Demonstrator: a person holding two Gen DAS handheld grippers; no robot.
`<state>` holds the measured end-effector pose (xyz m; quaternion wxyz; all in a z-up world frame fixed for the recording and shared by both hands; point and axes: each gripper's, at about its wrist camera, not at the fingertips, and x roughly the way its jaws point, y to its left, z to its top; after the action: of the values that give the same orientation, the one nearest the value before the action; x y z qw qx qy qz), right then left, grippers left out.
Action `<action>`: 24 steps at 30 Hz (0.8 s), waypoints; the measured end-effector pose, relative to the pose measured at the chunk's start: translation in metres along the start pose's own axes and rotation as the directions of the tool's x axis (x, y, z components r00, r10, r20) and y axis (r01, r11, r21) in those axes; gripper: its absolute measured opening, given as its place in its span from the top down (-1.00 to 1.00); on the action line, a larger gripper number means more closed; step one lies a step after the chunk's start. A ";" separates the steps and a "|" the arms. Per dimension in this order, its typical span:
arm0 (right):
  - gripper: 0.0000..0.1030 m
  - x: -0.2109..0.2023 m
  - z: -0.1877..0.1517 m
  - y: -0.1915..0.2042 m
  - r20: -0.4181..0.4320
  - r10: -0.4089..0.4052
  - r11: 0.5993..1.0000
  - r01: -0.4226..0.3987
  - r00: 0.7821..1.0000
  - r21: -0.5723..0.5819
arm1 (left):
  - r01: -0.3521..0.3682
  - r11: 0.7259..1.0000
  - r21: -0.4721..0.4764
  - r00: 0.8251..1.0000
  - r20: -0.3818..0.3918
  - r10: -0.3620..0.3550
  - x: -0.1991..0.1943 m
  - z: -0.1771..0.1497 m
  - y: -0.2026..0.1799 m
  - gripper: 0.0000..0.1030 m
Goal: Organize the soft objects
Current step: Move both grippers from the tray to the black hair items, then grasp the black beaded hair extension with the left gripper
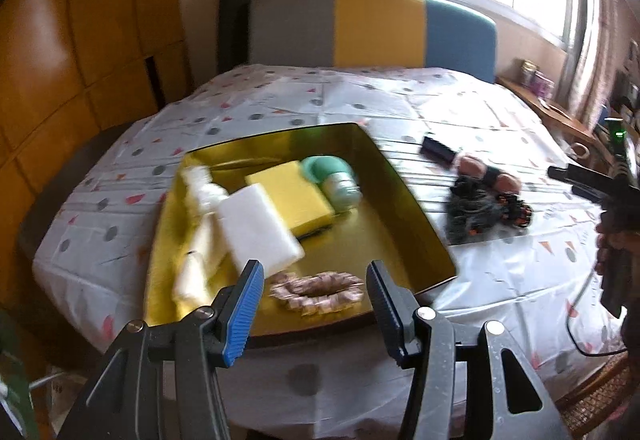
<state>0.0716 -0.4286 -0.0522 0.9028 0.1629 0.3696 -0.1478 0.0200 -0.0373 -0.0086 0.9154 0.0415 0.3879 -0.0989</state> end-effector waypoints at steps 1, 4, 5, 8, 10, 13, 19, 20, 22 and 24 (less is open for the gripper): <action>-0.63 0.001 0.001 -0.005 0.001 -0.002 1.000 0.002 1.000 0.027 | 0.024 1.000 0.012 1.000 -0.002 -0.024 0.002 0.004 -0.009 -0.05; -0.63 -0.001 0.004 -0.021 0.006 -0.005 0.994 0.004 1.000 0.107 | 0.065 0.996 0.062 0.998 -0.007 -0.064 0.007 0.012 -0.032 -0.05; -0.64 -0.001 0.004 -0.023 0.006 0.000 0.993 -0.001 1.000 0.120 | 0.076 0.994 0.077 0.997 -0.012 -0.075 0.010 0.015 -0.040 -0.05; -0.65 0.000 0.004 -0.028 -0.008 0.004 0.989 -0.003 1.000 0.148 | 0.126 0.986 0.108 0.992 -0.032 -0.123 0.020 0.025 -0.065 -0.04; -0.65 -0.001 0.004 -0.029 -0.011 0.007 0.988 -0.005 1.000 0.154 | 0.152 0.980 0.129 0.988 -0.047 -0.147 0.027 0.032 -0.083 -0.04; -0.66 -0.002 0.005 -0.031 -0.007 0.012 0.986 -0.011 1.000 0.166 | 0.174 0.967 0.187 0.985 -0.055 -0.166 0.037 0.038 -0.111 -0.04; -0.66 -0.002 0.005 -0.036 -0.012 0.035 0.979 -0.032 0.999 0.202 | 0.228 0.946 0.232 0.971 -0.126 -0.204 0.070 0.042 -0.153 0.12; -0.66 -0.002 0.006 -0.036 -0.014 0.037 0.978 -0.034 0.999 0.207 | 0.236 0.943 0.235 0.969 -0.135 -0.209 0.073 0.043 -0.158 0.12; -0.66 -0.002 0.006 -0.038 -0.013 0.043 0.975 -0.039 0.999 0.218 | 0.269 0.930 0.250 0.960 -0.149 -0.237 0.081 0.047 -0.173 0.13; -0.66 -0.003 0.007 -0.041 -0.012 0.051 0.971 -0.046 0.999 0.233 | 0.293 0.903 0.313 0.954 -0.155 -0.255 0.087 0.050 -0.193 0.13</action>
<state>0.0578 -0.4678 -0.0531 0.8774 0.2777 0.3539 -0.1665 0.0726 -0.2464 -0.0361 0.8492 0.1459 0.4176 -0.2884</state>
